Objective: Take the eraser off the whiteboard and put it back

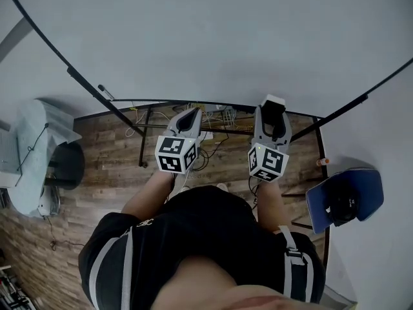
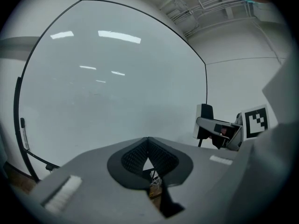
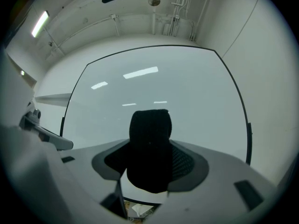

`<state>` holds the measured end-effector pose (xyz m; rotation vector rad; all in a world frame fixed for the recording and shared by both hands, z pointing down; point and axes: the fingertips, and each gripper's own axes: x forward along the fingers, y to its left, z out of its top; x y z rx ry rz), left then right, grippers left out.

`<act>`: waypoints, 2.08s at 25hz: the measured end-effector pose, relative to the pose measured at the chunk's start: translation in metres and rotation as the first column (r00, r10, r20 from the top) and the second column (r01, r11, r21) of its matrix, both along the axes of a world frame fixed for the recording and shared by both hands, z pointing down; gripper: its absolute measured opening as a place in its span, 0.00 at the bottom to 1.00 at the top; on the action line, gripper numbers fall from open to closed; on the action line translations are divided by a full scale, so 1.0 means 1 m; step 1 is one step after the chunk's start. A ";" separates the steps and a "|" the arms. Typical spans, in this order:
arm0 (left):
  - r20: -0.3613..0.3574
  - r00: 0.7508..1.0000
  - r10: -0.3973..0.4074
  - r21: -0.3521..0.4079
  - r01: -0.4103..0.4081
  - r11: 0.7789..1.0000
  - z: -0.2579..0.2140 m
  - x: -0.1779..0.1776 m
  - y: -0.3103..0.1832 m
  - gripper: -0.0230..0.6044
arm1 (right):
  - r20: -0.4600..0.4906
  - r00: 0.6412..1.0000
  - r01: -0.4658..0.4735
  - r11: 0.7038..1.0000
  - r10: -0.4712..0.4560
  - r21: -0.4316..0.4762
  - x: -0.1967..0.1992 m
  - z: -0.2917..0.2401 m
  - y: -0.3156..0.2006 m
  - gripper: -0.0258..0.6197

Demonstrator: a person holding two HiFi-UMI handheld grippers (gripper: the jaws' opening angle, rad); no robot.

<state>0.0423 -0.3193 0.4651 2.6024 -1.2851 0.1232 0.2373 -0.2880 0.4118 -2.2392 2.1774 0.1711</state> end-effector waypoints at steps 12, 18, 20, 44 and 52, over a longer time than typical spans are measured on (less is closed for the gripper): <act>0.011 1.000 0.006 0.000 -0.006 1.000 0.000 0.004 0.008 0.05 | 0.022 0.999 0.031 1.000 -0.031 -0.003 -0.004 0.002 0.008 0.41; 0.013 1.000 -0.005 0.003 0.005 1.000 -0.001 0.000 0.011 0.05 | 0.021 0.999 0.034 0.999 -0.035 0.005 -0.006 -0.003 0.007 0.41; 0.013 1.000 -0.010 0.003 0.010 1.000 0.000 -0.004 0.010 0.05 | 0.020 0.999 0.039 0.999 -0.040 0.006 -0.009 -0.005 0.004 0.41; 0.015 0.984 -0.177 -0.011 0.178 0.984 0.005 -0.077 0.013 0.05 | 0.033 0.997 0.071 0.997 -0.071 0.010 -0.030 -0.079 -0.106 0.41; 0.008 0.976 -0.219 -0.021 0.219 0.975 0.007 -0.097 0.015 0.05 | 0.022 0.999 0.046 0.999 -0.046 -0.021 -0.024 -0.073 -0.134 0.41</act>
